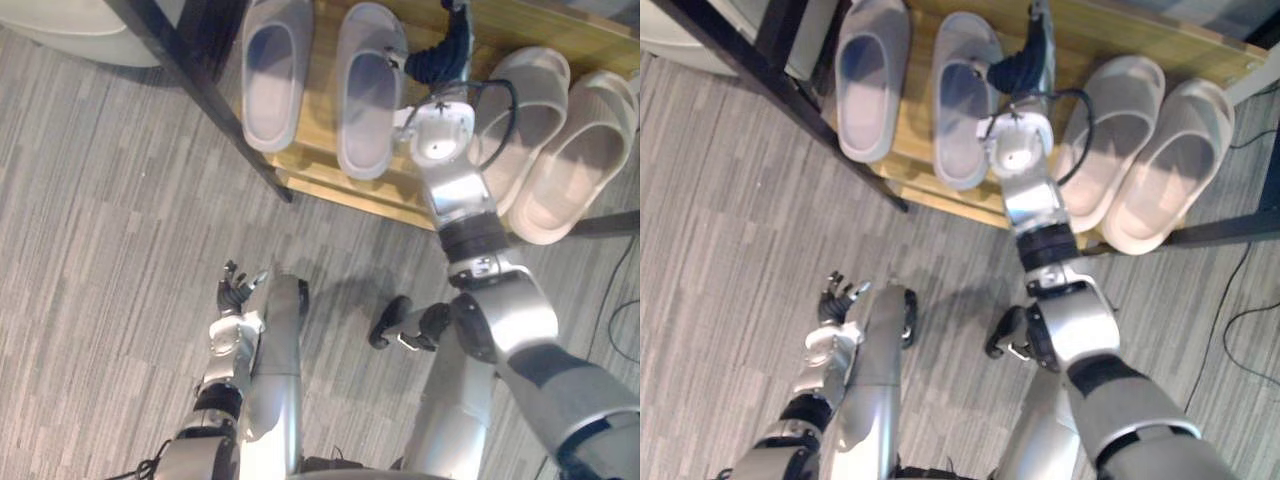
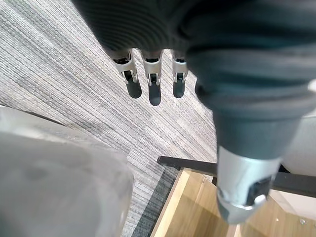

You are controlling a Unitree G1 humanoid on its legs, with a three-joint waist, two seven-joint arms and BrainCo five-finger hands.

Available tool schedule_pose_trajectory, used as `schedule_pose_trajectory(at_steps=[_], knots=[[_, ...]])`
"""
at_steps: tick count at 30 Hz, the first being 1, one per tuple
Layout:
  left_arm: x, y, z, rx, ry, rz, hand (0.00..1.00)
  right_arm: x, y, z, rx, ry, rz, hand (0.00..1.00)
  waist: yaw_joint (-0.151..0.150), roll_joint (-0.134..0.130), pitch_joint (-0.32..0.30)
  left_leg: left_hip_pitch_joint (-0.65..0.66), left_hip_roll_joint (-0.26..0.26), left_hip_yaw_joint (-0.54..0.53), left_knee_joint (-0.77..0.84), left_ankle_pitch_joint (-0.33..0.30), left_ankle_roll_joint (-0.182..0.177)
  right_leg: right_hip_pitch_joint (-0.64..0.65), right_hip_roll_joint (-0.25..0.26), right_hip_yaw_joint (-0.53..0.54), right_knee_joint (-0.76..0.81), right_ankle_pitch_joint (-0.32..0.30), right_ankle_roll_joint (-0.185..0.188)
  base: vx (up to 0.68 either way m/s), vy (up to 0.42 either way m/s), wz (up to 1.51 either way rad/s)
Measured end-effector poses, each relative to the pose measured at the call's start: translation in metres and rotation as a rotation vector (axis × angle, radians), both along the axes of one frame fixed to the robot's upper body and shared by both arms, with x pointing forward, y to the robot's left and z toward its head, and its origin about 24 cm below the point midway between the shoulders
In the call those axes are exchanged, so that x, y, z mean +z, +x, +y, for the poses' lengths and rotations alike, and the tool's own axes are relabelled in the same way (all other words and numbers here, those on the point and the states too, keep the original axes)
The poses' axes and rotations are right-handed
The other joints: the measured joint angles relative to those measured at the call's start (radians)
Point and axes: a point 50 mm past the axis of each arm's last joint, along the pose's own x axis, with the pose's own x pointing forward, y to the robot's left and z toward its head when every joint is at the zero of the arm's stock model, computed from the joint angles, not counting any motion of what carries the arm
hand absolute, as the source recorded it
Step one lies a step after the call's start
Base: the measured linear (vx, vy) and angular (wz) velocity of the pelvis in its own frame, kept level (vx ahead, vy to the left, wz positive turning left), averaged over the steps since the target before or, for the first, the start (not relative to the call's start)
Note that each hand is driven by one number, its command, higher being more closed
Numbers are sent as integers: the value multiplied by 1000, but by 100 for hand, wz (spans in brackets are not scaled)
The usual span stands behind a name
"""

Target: Organize the slippers on the shoe rack

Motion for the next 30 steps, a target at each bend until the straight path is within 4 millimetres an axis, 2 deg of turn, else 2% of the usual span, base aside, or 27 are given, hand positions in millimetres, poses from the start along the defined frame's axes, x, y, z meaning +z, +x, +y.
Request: schedule_pose_trajectory(at_steps=[3,6,8,11,13,19,22,30], knots=[[-3,-3,0,1,-4,13,0,-11,-7,1,15,20,-8,0,-3,-15,-11,11,3,5,-11,0,0,4,4,3,-8,0,0,7,-8,-2],[-5,-4,2,17,-12,21,0,-23,-16,3,32,68,-19,0,-8,-19,-13,18,5,5,-16,0,0,11,6,1,-13,1,-1,0,0,0],[-9,-9,5,27,-17,45,0,-54,-21,7,56,119,47,0,-16,-22,-14,45,4,6,-29,0,0,42,6,-2,-24,0,1,13,0,4],[-14,-15,8,36,-11,65,0,-84,-26,15,129,222,120,0,-25,-24,-15,68,5,10,-42,0,0,63,10,-3,-39,0,4,0,0,0],[-15,-15,8,39,-10,67,0,-95,-29,21,188,294,150,0,-28,-24,-15,69,6,9,-42,0,0,65,10,-3,-40,0,4,0,0,0],[-15,-16,9,57,-25,69,0,-110,-27,29,282,390,205,0,-28,-25,-14,70,5,9,-43,0,0,66,10,-3,-39,0,4,0,0,0],[-15,-16,10,63,-30,68,0,-124,-24,34,356,494,266,0,-27,-26,-13,69,5,9,-44,0,0,66,10,-3,-39,-1,4,0,0,0],[-15,-16,9,62,-31,63,0,-118,-14,40,509,648,257,0,-24,-25,-13,65,0,4,-44,1,-2,66,7,-7,-35,-3,7,1,-1,1]])
